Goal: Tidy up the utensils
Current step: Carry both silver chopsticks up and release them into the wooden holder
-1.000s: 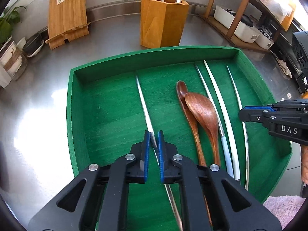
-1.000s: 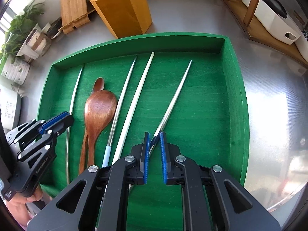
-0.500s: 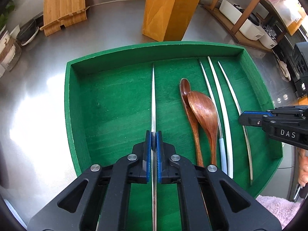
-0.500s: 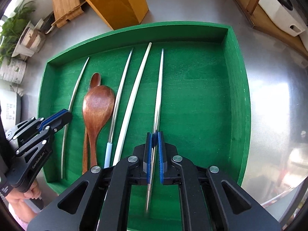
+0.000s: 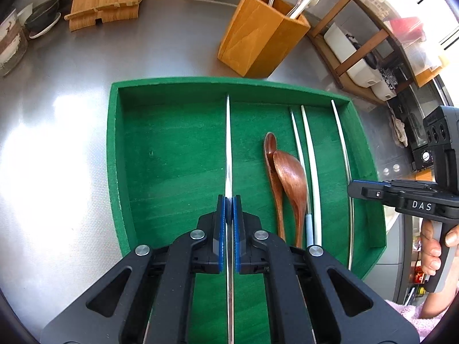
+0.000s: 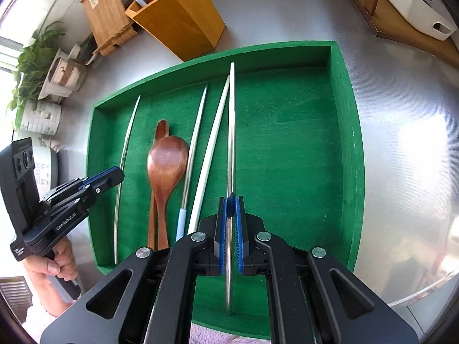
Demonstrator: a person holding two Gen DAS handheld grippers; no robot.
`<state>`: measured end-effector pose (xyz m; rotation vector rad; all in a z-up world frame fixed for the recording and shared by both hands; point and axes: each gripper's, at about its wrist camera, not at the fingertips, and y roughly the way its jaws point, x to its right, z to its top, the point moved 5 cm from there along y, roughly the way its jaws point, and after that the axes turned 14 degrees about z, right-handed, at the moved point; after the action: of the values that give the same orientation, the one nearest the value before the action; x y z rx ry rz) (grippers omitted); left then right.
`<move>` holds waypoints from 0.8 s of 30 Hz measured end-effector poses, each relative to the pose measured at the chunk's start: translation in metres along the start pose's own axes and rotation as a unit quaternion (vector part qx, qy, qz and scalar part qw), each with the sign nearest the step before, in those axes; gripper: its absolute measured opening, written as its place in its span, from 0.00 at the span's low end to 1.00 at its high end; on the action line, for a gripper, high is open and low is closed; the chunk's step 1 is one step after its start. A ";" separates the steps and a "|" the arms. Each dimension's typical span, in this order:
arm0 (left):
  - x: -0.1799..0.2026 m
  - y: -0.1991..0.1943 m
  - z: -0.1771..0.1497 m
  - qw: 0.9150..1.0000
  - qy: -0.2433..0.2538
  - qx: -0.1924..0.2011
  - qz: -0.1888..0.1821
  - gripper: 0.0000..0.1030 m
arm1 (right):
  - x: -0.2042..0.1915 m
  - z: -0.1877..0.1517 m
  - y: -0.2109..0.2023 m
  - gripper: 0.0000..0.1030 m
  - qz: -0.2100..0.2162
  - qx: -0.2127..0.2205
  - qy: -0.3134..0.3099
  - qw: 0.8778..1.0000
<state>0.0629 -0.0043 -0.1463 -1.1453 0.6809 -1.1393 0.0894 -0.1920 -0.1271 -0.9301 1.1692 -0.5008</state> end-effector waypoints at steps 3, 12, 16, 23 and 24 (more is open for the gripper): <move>-0.001 -0.014 -0.001 0.999 -0.002 0.043 -0.019 0.03 | -0.005 0.000 -0.012 0.06 0.010 0.031 -0.021 0.999; -0.002 -0.047 -0.001 0.992 -0.011 0.113 -0.048 0.03 | -0.020 0.013 -0.044 0.06 0.042 0.101 -0.069 0.992; -0.005 -0.041 0.010 0.992 -0.029 0.121 -0.030 0.03 | -0.020 0.019 -0.053 0.06 0.046 0.109 -0.072 0.990; -0.016 0.003 0.021 0.996 -0.064 0.057 0.009 0.04 | -0.026 0.025 -0.053 0.06 0.050 0.107 -0.076 0.990; -0.015 0.003 0.023 0.997 -0.061 0.054 0.014 0.04 | -0.025 0.027 -0.053 0.06 0.051 0.107 -0.074 0.990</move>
<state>0.0797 0.0176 -0.1434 -1.0994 0.5336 -1.0606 0.1120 -0.1924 -0.0665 -0.7057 1.0012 -0.4566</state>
